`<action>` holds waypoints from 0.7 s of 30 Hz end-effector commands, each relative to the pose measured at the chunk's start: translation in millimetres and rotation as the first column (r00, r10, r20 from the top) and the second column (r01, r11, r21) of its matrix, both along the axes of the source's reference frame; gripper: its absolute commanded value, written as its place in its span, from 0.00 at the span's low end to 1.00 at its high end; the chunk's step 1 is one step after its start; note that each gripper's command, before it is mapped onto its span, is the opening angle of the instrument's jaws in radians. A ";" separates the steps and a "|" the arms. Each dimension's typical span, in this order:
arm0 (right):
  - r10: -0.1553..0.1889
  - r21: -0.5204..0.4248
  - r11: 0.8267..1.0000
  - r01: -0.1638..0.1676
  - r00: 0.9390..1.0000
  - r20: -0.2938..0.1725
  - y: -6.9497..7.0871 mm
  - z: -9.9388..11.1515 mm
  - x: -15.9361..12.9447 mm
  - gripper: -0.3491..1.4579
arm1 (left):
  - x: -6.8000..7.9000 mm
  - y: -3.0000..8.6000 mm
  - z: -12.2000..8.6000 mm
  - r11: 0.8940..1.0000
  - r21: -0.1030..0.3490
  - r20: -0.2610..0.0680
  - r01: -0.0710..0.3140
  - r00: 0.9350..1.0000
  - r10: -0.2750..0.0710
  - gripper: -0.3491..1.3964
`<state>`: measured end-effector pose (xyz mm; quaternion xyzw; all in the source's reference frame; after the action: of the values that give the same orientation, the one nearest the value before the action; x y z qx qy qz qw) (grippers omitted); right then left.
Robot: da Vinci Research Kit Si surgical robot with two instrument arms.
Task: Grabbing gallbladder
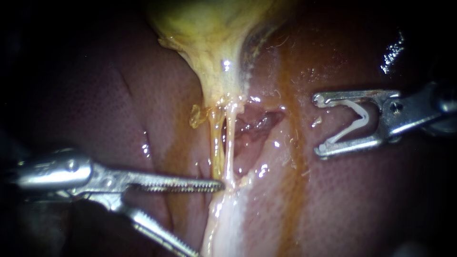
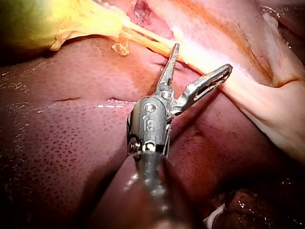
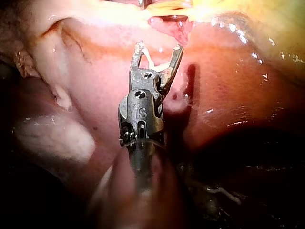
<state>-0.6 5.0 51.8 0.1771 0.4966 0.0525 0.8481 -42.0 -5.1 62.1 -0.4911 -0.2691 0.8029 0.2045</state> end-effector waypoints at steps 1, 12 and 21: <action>0.000 0.000 1.000 0.000 1.000 0.000 0.0 0.0 0.0 0.47 | 0.0 0.0 0.0 1.000 0.000 0.000 0.000 1.000 0.000 0.65; 0.000 0.000 1.000 0.000 1.000 0.000 0.0 0.0 0.0 0.47 | 1.6 2.4 -1.7 0.999 -0.010 -0.016 0.044 0.999 -0.044 0.64; 0.000 0.000 1.000 0.000 1.000 0.000 0.0 0.0 0.0 0.47 | 3.1 6.1 -2.6 0.993 -0.027 -0.049 0.118 0.992 -0.119 0.61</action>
<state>-0.6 5.0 51.8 0.1771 0.4967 0.0523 0.8481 -38.8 1.5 59.4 -0.4876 -0.2220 0.8045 0.2565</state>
